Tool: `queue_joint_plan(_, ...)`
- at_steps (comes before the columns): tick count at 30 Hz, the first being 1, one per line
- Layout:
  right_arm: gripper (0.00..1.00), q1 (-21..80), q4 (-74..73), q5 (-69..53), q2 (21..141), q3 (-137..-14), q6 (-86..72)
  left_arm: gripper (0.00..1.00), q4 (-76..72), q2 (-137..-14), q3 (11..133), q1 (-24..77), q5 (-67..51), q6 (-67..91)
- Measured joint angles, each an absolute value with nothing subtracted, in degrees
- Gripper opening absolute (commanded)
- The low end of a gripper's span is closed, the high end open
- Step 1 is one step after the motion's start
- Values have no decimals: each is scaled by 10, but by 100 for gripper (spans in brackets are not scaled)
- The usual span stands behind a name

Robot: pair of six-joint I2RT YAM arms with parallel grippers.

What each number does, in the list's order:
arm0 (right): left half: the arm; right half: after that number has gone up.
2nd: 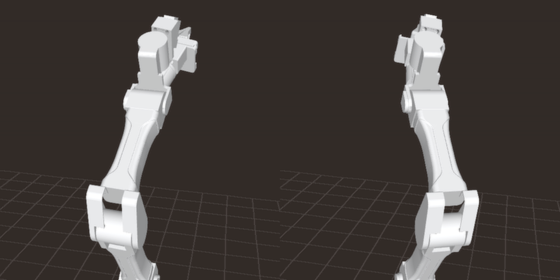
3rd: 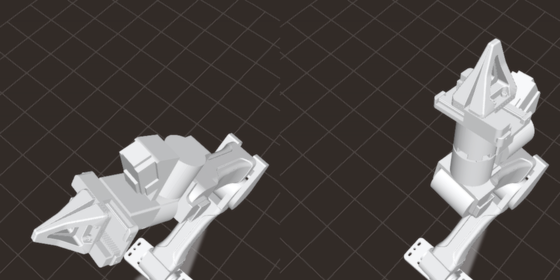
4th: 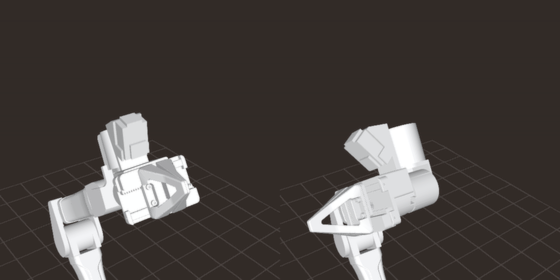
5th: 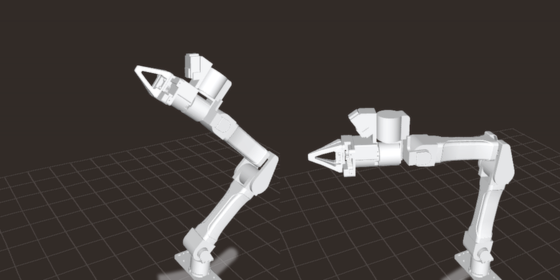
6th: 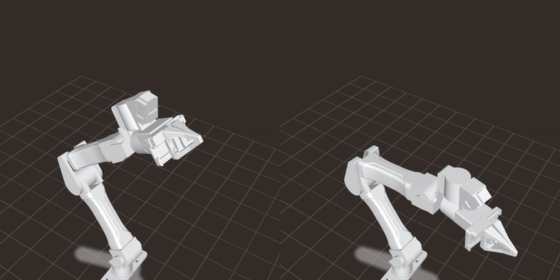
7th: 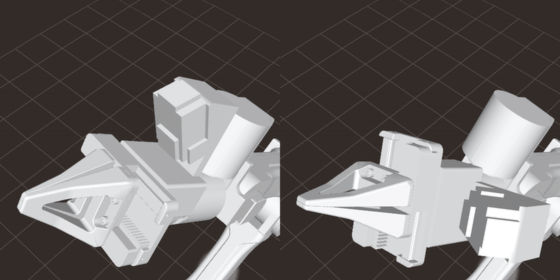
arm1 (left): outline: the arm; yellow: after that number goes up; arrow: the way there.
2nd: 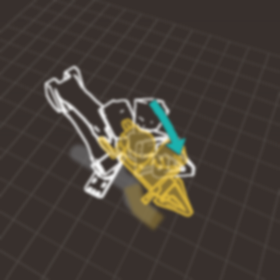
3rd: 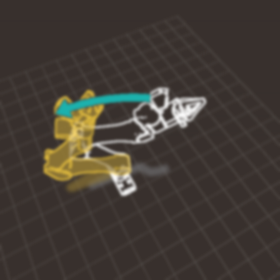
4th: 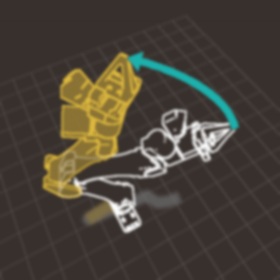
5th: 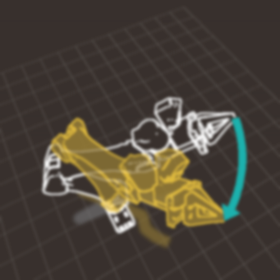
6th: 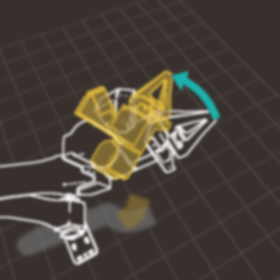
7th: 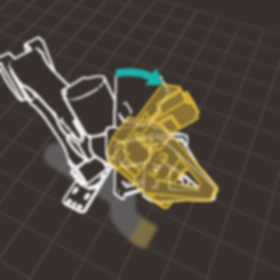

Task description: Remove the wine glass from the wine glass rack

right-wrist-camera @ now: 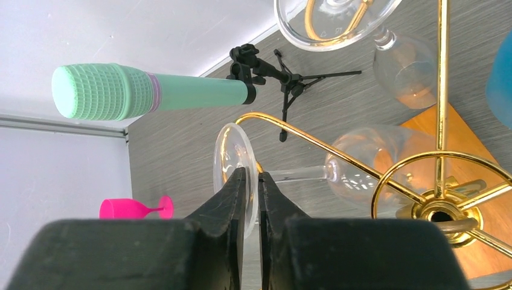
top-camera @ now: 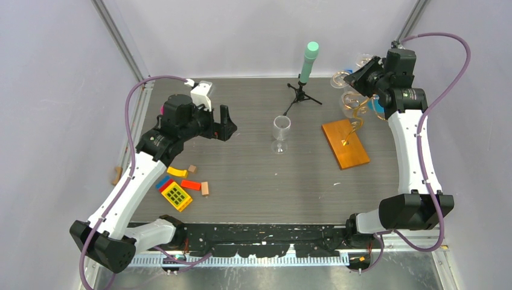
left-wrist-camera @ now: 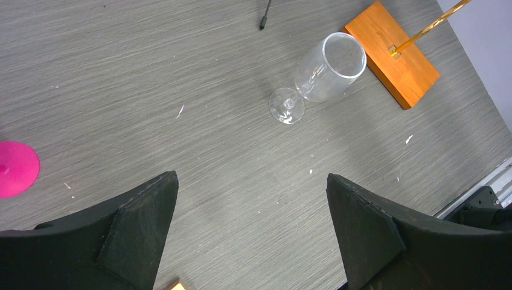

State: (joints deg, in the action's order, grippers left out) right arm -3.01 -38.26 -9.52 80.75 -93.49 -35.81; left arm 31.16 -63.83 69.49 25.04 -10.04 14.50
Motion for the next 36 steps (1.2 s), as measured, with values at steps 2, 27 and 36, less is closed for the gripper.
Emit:
queue_joint_plan(2,3,-30,-381,-98,808,-935,-360,96,312,-638,695,250,-100,145)
queue_joint_plan(27,0,-27,-194,-164,782,-838,-457,96,311,-638,691,250,-100,145)
queue_joint_plan(36,0,-27,-148,-123,775,-814,-460,96,311,-638,691,251,-100,146)
